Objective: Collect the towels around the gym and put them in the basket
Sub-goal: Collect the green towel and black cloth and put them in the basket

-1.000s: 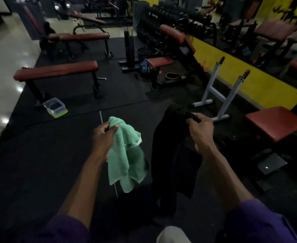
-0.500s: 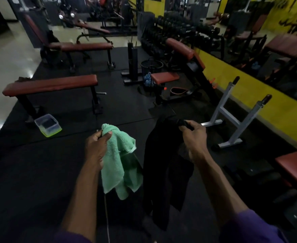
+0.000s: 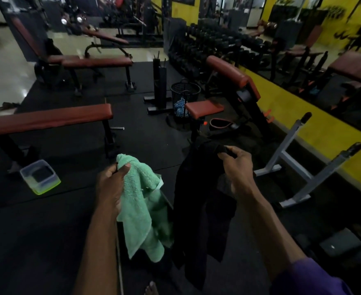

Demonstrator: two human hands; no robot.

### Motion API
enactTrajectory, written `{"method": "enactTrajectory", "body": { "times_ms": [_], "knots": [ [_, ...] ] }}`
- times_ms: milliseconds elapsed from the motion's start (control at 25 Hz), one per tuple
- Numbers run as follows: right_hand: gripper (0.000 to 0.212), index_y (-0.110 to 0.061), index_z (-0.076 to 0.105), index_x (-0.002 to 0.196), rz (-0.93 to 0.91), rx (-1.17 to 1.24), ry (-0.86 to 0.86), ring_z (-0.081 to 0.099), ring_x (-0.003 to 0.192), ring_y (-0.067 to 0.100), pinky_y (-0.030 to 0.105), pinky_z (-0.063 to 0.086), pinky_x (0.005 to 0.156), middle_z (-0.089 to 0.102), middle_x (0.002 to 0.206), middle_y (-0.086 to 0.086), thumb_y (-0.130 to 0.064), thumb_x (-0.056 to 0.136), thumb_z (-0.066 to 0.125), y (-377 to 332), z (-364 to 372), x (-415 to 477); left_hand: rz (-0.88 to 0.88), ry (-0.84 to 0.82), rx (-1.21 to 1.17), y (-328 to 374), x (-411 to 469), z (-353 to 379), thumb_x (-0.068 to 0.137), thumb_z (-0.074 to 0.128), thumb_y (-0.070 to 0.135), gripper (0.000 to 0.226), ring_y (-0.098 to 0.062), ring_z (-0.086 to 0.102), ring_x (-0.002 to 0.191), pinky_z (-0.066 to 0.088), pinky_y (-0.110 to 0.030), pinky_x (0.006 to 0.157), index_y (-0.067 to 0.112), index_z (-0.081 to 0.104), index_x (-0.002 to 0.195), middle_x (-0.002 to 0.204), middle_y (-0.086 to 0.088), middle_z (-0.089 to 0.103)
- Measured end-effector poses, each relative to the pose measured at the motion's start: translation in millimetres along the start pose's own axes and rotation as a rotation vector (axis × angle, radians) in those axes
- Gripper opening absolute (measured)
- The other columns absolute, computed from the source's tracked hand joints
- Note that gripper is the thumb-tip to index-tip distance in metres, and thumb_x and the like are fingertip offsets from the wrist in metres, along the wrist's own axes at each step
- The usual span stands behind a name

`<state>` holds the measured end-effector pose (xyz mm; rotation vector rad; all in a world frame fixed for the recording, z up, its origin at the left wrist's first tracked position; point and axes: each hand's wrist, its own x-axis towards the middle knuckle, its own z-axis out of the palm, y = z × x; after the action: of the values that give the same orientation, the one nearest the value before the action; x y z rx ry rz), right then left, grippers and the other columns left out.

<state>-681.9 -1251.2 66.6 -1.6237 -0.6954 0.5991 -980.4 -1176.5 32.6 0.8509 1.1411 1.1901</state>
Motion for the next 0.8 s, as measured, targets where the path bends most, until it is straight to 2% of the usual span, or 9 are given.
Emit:
{"method": "enactTrajectory", "body": {
  "times_ms": [80, 280, 360, 480, 600, 640, 800],
  "knots": [
    [0.018, -0.034, 0.077, 0.081, 0.002, 0.002, 0.009, 0.074, 0.074, 0.002, 0.02, 0.058, 0.061, 0.078, 0.08, -0.013, -0.019, 0.089, 0.071, -5.6, 33.6, 30.8, -0.008, -0.011, 0.022, 9.5, 45.0, 8.2, 0.089, 0.07, 0.021, 0.011, -0.031, 0.072, 0.089, 0.059, -0.046, 0.081, 0.017, 0.075, 0.098, 0.096, -0.014, 0.076],
    [0.012, -0.028, 0.079, 0.089, 0.004, 0.005, 0.047, 0.076, 0.08, 0.01, 0.028, 0.062, 0.069, 0.079, 0.086, -0.007, -0.018, 0.089, 0.071, -17.1, 104.3, 103.6, -0.023, -0.026, 0.055, 26.4, 135.3, 25.0, 0.09, 0.07, 0.022, 0.012, -0.036, 0.071, 0.098, 0.056, -0.055, 0.091, 0.019, 0.075, 0.1, 0.099, -0.015, 0.075],
    [0.016, -0.032, 0.078, 0.084, 0.006, 0.015, 0.047, 0.075, 0.079, 0.007, 0.026, 0.061, 0.068, 0.078, 0.084, -0.009, -0.018, 0.089, 0.072, -23.3, 131.5, 136.3, -0.027, -0.028, 0.066, 32.2, 175.0, 31.7, 0.09, 0.069, 0.021, 0.015, -0.038, 0.07, 0.102, 0.054, -0.058, 0.094, 0.017, 0.074, 0.103, 0.102, -0.016, 0.075],
    [0.024, -0.038, 0.077, 0.077, 0.011, 0.031, 0.051, 0.075, 0.077, 0.004, 0.021, 0.058, 0.063, 0.078, 0.081, -0.013, -0.017, 0.088, 0.071, -30.3, 170.0, 193.6, -0.012, -0.031, 0.08, 44.8, 243.1, 45.0, 0.089, 0.071, 0.022, 0.012, -0.033, 0.072, 0.097, 0.058, -0.051, 0.088, 0.019, 0.076, 0.099, 0.099, -0.013, 0.077],
    [0.018, -0.036, 0.078, 0.083, 0.028, 0.06, 0.047, 0.076, 0.077, 0.007, 0.026, 0.062, 0.065, 0.079, 0.083, -0.011, -0.019, 0.087, 0.071, -33.6, 203.8, 249.4, -0.013, -0.037, 0.046, 61.3, 312.6, 59.4, 0.088, 0.071, 0.021, 0.01, -0.022, 0.076, 0.082, 0.061, -0.036, 0.065, 0.021, 0.076, 0.097, 0.092, -0.008, 0.078],
    [0.017, -0.035, 0.078, 0.085, 0.036, 0.068, 0.043, 0.077, 0.077, 0.008, 0.027, 0.062, 0.066, 0.079, 0.083, -0.009, -0.02, 0.087, 0.071, -34.9, 216.3, 270.8, -0.012, -0.046, 0.047, 66.9, 338.5, 65.7, 0.089, 0.07, 0.02, 0.01, -0.022, 0.076, 0.081, 0.06, -0.033, 0.063, 0.021, 0.076, 0.097, 0.09, -0.006, 0.079],
    [0.02, -0.034, 0.077, 0.083, 0.036, 0.091, 0.036, 0.076, 0.072, 0.007, 0.02, 0.057, 0.056, 0.079, 0.08, -0.009, -0.016, 0.088, 0.071, -46.4, 264.0, 344.2, -0.01, -0.078, 0.082, 87.6, 427.2, 97.6, 0.089, 0.069, 0.022, 0.016, -0.027, 0.074, 0.091, 0.059, -0.043, 0.081, 0.02, 0.075, 0.104, 0.099, -0.009, 0.078]
  ]
}}
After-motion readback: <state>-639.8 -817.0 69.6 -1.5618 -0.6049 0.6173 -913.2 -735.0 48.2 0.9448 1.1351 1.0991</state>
